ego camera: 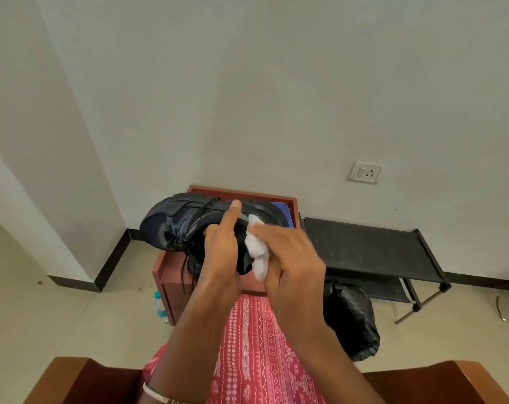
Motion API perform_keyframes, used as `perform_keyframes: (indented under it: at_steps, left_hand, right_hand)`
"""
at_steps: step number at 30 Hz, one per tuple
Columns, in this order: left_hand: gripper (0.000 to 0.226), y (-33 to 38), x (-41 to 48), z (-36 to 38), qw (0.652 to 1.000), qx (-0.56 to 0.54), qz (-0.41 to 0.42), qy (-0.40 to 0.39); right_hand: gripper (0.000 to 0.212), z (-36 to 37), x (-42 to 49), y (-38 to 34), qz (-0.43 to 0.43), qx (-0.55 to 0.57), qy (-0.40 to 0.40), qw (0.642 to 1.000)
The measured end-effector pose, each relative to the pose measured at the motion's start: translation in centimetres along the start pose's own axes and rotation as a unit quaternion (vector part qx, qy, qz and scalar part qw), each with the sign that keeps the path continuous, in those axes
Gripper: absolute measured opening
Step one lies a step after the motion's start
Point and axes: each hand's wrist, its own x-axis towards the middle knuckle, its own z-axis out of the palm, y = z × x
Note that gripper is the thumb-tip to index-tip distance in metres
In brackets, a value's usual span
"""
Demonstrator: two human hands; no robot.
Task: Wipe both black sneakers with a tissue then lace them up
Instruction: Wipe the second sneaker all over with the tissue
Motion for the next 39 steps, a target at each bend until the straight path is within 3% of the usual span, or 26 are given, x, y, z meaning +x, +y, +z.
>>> perform_keyframes:
  at_steps: [3, 5, 11, 16, 20, 26, 29, 33, 36, 39]
  left_hand:
    - [0.09, -0.2, -0.5, 0.0, 1.0, -0.004, 0.012, -0.008]
    - [0.096, -0.3, -0.3, 0.0, 0.999, 0.0, 0.033, 0.007]
    - [0.081, 0.0, 0.0, -0.3, 0.999, 0.007, 0.04, 0.011]
    - [0.039, -1.2, -0.6, 0.7, 0.996, 0.055, 0.063, -0.03]
    - [0.043, -1.5, -0.9, 1.1, 0.993, 0.071, 0.092, -0.036]
    - [0.042, -1.0, -0.7, 0.6, 0.997, 0.033, 0.076, -0.004]
    - [0.028, -1.1, -0.2, 0.3, 0.996, 0.039, 0.08, 0.001]
    - [0.023, -1.7, -0.1, 0.6, 0.995, 0.039, 0.087, -0.019]
    - [0.042, -1.5, -0.6, 1.1, 0.995, 0.036, 0.086, -0.031]
    - [0.027, -1.2, -0.6, 0.7, 0.996, 0.03, 0.084, -0.026]
  right_hand:
    - [0.03, 0.1, 1.8, 0.5, 0.037, -0.017, 0.018, 0.999]
    - [0.025, 0.1, 2.0, 0.7, 0.064, -0.009, 0.011, 0.998]
    - [0.017, -0.7, 0.4, 1.0, 0.053, -0.021, -0.007, 0.998]
    - [0.016, 0.1, 3.5, 1.4, 0.054, -0.038, -0.065, 0.996]
    - [0.029, 0.6, 5.1, 1.8, 0.032, -0.042, -0.119, 0.991]
    - [0.021, 0.0, 0.6, 2.0, 0.015, -0.054, -0.03, 0.998]
    - [0.022, -0.2, -1.6, 2.4, -0.001, -0.065, 0.004, 0.998]
    - [0.032, -0.4, 0.4, 3.4, -0.015, -0.092, 0.023, 0.995]
    - [0.038, -0.2, 2.6, 3.8, -0.003, -0.095, 0.016, 0.995]
    - [0.033, -0.5, 2.1, 3.9, -0.014, -0.087, 0.012, 0.996]
